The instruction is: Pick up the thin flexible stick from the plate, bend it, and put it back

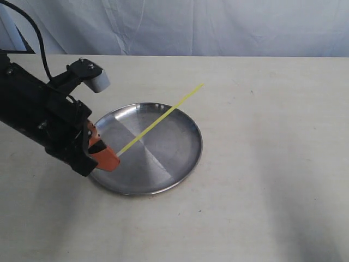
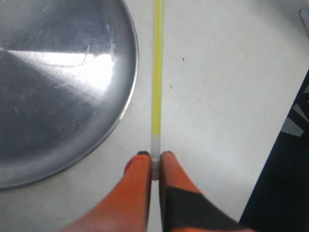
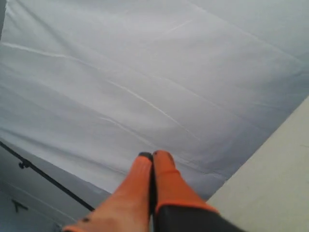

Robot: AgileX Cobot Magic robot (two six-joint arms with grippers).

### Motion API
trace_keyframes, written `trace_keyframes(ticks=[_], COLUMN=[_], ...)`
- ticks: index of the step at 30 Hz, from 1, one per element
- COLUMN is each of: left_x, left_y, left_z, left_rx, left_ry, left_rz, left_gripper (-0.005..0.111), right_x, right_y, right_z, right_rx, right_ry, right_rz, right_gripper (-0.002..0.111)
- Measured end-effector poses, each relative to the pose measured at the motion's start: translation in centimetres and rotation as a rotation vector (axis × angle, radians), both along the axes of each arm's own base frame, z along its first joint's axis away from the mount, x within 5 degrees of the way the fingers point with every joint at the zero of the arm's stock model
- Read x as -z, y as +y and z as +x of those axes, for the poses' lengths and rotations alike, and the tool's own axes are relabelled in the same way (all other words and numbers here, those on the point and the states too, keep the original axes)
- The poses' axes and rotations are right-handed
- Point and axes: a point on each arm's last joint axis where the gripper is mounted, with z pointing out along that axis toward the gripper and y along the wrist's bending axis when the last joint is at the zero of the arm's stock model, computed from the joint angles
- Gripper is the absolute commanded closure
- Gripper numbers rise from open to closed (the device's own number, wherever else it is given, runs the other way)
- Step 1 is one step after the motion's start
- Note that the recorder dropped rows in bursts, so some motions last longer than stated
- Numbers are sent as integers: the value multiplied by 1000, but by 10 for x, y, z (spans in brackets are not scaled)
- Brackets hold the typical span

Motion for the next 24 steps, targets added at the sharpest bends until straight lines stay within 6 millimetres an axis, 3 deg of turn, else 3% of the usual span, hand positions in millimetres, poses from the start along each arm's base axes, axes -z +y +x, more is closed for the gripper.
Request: trace_keyframes(ticks=[4,10,18,24], left_x=[-1,-3,-5,-6], left_y=[-1,-4,-7,-7], left_z=[0,-1,-1,-1], left_rx=[1,1,19,21], left_ry=[5,9,-1,-3], left_rz=[-12,-50,-94,-102], left_gripper=[107,107,107,107], right_x=[-28,-42,-14,7], right_y=[8,32,68,90], right_z=[13,47,99,123], right_rx=[-75,-285,-423,-424], right_ry=[89,231,420,465], right_rz=[-127,-251,-289,-318], right_gripper=[88,51,50,50])
